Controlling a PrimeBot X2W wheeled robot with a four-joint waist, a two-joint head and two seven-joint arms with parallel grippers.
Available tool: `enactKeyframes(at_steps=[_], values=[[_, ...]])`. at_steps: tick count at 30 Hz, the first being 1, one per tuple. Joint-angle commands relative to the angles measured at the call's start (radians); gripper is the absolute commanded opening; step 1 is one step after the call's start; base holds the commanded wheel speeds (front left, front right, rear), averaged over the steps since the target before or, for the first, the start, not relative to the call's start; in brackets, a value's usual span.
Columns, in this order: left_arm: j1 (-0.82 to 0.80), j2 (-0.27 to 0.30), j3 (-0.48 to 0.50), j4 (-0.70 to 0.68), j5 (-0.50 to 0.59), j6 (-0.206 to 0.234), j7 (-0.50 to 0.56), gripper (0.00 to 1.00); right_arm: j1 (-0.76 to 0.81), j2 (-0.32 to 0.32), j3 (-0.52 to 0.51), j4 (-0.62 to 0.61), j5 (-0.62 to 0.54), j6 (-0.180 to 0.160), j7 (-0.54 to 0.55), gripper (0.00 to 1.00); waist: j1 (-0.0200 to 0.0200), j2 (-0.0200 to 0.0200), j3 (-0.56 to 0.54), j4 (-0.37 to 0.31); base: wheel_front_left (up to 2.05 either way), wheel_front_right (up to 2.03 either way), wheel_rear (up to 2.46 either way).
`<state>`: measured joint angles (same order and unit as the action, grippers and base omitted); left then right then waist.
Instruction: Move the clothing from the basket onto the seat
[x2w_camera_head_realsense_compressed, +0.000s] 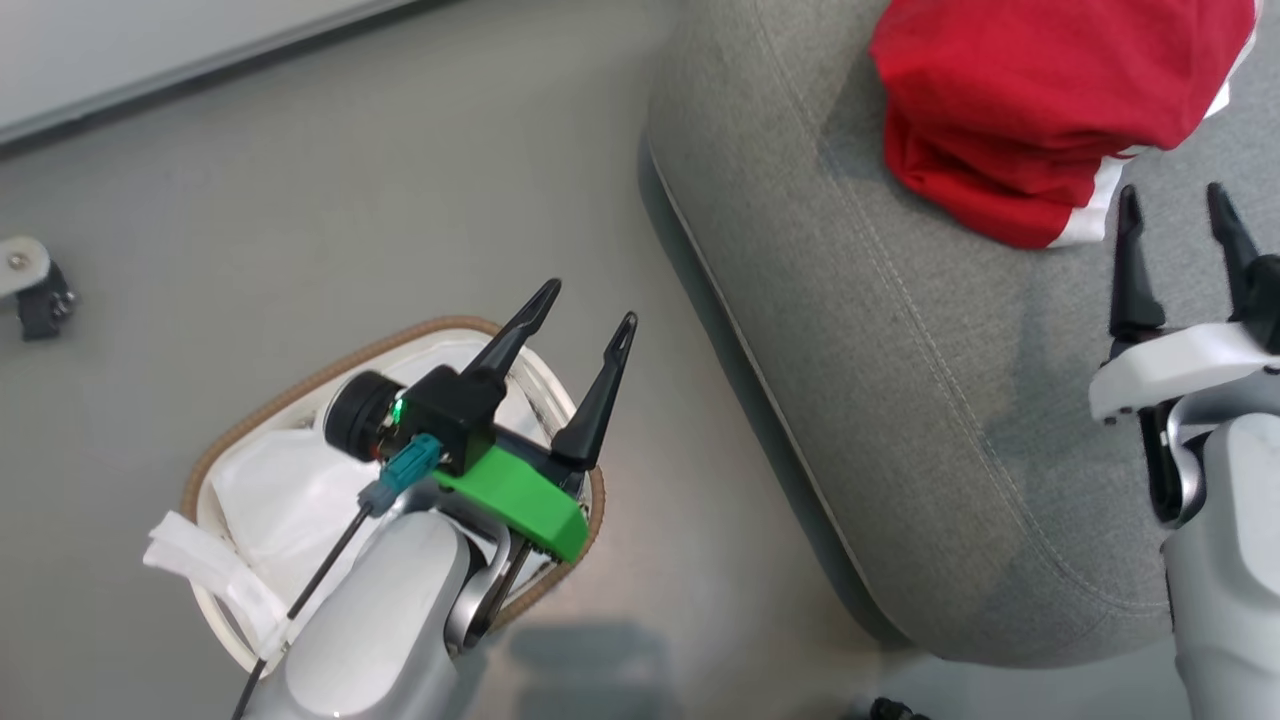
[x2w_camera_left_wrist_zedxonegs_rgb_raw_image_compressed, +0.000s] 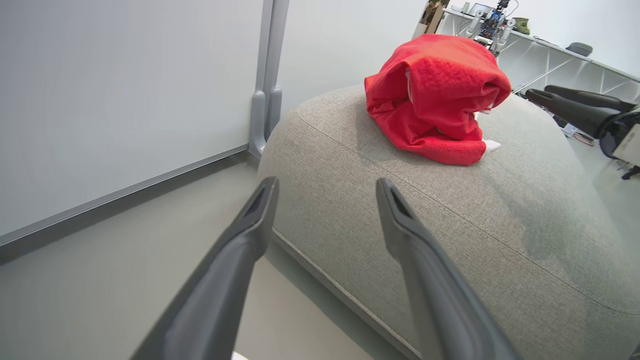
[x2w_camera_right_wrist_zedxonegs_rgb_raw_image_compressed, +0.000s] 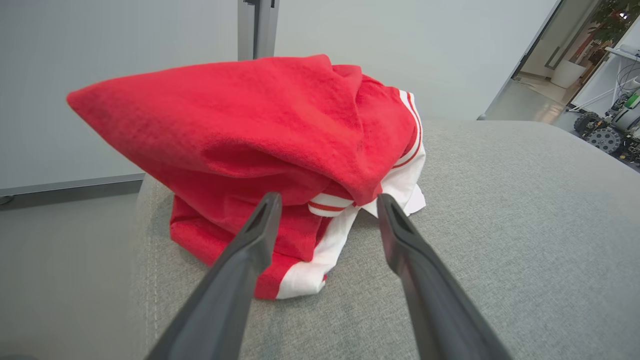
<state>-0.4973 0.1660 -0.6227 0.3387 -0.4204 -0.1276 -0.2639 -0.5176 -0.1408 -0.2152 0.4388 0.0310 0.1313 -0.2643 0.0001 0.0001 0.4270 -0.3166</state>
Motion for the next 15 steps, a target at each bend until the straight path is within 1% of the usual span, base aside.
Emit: enactKeyframes(at_steps=[1, 5, 8, 15], values=[[0.034, -0.009, 0.021, 0.010, 0.009, -0.005, -0.001, 1.00, 0.030, -0.005, 0.027, -0.016, 0.016, -0.001, 0.000, 1.00, -0.0001, -0.0001, -0.089, 0.034, 0.00, 0.00, 0.00], [0.076, -0.019, 0.072, 0.026, 0.029, -0.005, -0.001, 1.00, 0.061, -0.001, 0.098, -0.064, 0.053, -0.001, 0.000, 1.00, -0.0001, -0.0001, -0.129, 0.065, 0.00, 0.00, 0.00], [0.105, -0.032, 0.117, 0.034, 0.049, -0.005, -0.001, 1.00, 0.074, 0.015, 0.138, -0.094, 0.076, -0.001, 0.000, 1.00, -0.0001, -0.0001, -0.155, 0.094, 0.00, 0.00, 0.00], [0.176, -0.069, 0.268, 0.046, 0.126, 0.002, -0.001, 1.00, 0.104, 0.055, 0.203, -0.113, 0.094, -0.001, 0.000, 1.00, -0.0001, -0.0001, -0.211, 0.180, 0.00, 0.00, 0.00]])
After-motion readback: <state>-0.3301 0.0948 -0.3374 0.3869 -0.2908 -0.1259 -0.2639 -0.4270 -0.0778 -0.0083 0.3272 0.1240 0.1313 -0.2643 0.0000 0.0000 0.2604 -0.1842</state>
